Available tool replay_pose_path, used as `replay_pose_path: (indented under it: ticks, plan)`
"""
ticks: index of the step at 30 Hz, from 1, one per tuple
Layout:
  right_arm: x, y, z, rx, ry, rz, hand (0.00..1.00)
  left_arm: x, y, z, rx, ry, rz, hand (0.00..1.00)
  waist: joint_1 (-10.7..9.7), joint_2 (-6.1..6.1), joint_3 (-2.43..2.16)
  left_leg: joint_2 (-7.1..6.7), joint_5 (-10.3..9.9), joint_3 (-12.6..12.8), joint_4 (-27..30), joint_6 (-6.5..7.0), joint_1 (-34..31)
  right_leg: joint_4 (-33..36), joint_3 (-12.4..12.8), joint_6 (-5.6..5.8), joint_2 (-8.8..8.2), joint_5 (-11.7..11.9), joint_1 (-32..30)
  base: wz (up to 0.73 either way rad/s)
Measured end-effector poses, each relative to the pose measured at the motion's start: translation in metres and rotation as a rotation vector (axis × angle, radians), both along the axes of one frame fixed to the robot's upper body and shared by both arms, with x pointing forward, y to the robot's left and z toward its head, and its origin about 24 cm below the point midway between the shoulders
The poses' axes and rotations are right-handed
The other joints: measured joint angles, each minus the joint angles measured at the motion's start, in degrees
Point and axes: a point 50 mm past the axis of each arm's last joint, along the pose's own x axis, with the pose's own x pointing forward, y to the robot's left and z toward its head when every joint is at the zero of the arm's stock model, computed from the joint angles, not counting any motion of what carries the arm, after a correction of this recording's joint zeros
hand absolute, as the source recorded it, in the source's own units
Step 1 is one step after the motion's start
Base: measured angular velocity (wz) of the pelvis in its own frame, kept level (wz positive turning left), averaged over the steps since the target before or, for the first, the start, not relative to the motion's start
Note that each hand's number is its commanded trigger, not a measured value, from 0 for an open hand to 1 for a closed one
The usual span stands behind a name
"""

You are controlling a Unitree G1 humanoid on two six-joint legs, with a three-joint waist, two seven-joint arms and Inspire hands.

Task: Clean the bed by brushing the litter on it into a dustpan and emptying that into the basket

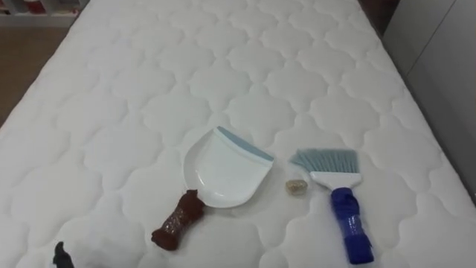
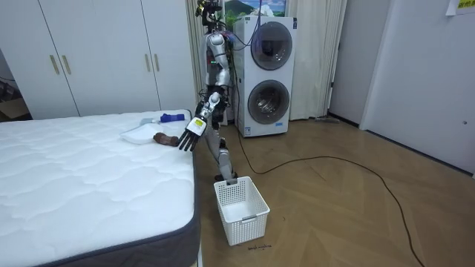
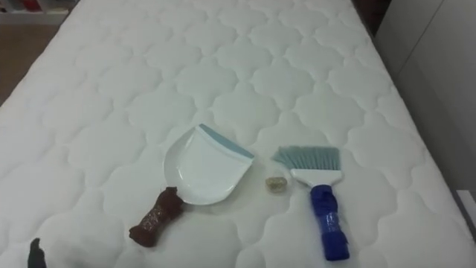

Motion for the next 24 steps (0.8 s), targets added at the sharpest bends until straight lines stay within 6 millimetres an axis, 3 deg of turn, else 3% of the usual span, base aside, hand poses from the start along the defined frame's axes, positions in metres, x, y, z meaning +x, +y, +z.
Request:
replay_pose_path:
  ticks: [5, 14, 23, 24]
  plan:
    - [0.004, 0.002, 0.001, 0.013, -0.030, -0.006, 0.00, 0.029, -0.011, 0.022, 0.064, -0.167, -0.077, 0.00, -0.19, 0.48, 0.16, 0.01, 0.03, -0.01, 0.28, 0.05, -0.36, -0.28, 0.11, 0.06, 0.02, 0.35, -0.08, 0.00]
    - [-0.001, 0.003, 0.000, 0.037, -0.031, -0.036, 0.00, 0.041, -0.020, 0.027, 0.037, -0.232, -0.103, 0.00, -1.83, 0.05, 0.71, 0.03, 0.04, 0.18, 0.19, 0.05, -0.10, -0.20, 0.63, 0.02, 0.10, 0.37, -0.70, -0.01]
    - [-0.003, 0.002, -0.001, 0.035, -0.013, -0.061, 0.00, 0.070, -0.023, 0.040, 0.031, -0.315, -0.114, 0.00, -1.50, -0.41, 0.60, 0.20, 0.04, 1.03, 0.93, 0.05, -1.88, 0.70, 0.93, 0.02, 0.06, 0.56, -2.80, -0.05]
    - [-0.003, 0.003, -0.001, 0.035, -0.010, -0.057, 0.00, 0.073, -0.022, 0.043, 0.035, -0.325, -0.117, 0.00, -1.46, -0.48, 0.42, 0.24, 0.04, 1.08, 0.99, 0.05, -2.19, 0.76, 1.40, -0.01, 0.11, 0.63, -3.04, -0.07]
